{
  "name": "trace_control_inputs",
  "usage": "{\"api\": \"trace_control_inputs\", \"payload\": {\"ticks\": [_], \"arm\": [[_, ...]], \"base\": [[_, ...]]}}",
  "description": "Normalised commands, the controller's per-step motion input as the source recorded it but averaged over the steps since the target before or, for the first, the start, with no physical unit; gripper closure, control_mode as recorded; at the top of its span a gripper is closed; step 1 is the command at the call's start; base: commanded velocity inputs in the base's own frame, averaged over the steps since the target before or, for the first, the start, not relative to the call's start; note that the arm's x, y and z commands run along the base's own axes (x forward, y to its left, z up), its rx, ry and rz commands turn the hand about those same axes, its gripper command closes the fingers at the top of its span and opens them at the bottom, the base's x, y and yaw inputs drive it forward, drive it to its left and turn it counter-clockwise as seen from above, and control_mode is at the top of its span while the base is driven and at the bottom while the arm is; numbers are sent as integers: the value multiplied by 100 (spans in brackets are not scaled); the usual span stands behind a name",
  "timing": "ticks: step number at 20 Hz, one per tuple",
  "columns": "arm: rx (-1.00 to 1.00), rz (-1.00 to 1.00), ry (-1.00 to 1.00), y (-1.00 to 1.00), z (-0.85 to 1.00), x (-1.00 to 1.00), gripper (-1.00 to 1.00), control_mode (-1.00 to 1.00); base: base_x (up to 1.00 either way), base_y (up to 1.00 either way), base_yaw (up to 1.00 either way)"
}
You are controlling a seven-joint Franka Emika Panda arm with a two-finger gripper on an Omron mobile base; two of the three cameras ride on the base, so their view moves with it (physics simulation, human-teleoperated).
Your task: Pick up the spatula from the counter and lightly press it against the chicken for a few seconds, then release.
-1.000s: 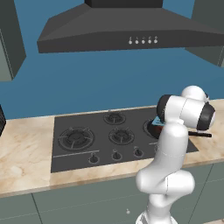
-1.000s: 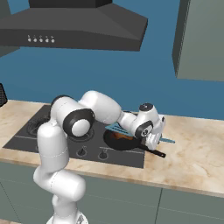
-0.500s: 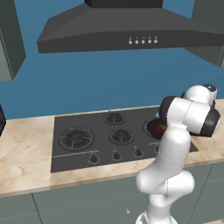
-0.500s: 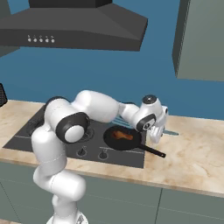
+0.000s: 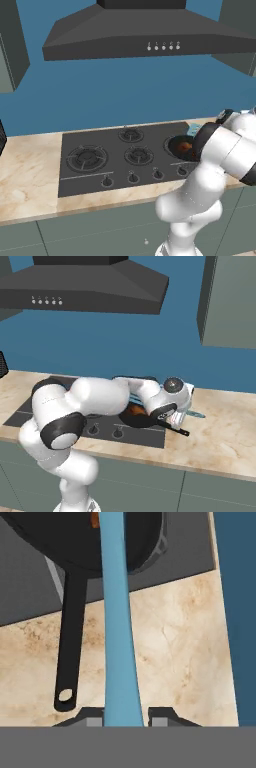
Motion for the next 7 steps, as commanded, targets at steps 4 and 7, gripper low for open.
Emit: {"api": "trace_control_inputs", "payload": {"ticks": [4,7], "arm": [[0,1,-23,16,50,-62,100,-100],[0,2,-14,16,69,-41,100,-100]], "base": [[0,0,0],[0,0,0]]}}
